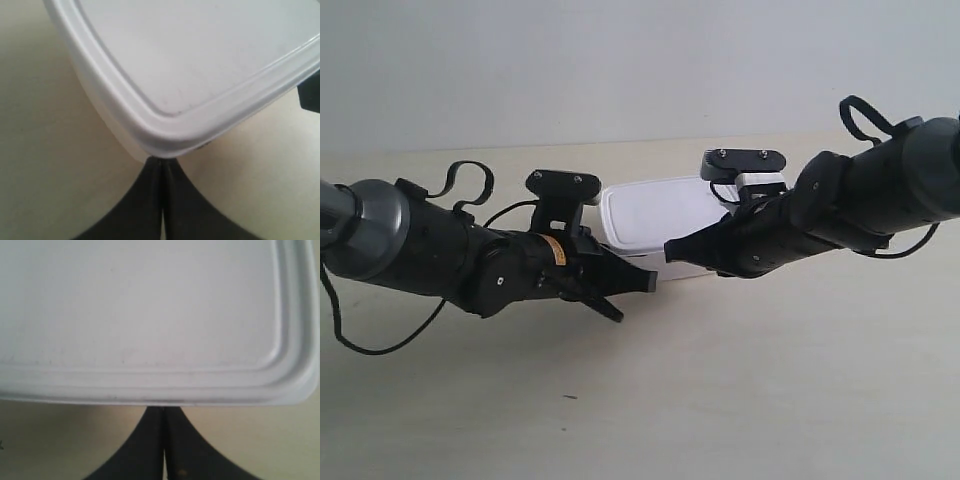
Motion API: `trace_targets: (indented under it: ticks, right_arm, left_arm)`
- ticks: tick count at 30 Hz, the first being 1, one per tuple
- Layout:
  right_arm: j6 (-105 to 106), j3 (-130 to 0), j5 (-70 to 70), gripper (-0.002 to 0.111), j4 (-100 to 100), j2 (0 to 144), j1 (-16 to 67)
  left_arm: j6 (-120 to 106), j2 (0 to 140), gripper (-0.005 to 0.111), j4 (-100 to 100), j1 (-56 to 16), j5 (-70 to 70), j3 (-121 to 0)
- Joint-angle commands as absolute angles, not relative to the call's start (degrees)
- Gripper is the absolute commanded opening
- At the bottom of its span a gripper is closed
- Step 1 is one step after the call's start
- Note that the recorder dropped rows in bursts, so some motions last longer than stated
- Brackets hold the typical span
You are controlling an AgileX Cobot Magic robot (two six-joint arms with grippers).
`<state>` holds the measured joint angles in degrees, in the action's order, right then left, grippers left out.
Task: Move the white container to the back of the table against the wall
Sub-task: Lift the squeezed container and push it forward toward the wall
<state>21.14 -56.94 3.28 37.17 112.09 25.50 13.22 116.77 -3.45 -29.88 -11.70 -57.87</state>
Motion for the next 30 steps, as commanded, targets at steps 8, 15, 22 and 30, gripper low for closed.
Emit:
trace_targets:
  ticks: [8,15,22,30]
  right_arm:
    - [21.6,-61.8,3.3,0.0,37.0,117.8,25.2]
    - [21.8,-65.9,3.3,0.0,37.0,120.5,25.2]
    - [22.9,-71.1,5.0,0.0,37.0,122.0,23.2]
    - [24.0,-75.3,5.8,0.0,37.5,126.4,20.9]
  left_arm:
    - [12.1,119.3,0.0,-3.7,-27.8,-11.3,-61.8]
    - [11.0,119.3,0.0,-3.7,-25.4,-9.6,-64.5]
    - [9.1,123.3,0.0,-3.7,-25.1,-9.0,-68.6]
    - [9.0,127.0,0.0,-3.6,-25.1,-8.3,-73.6]
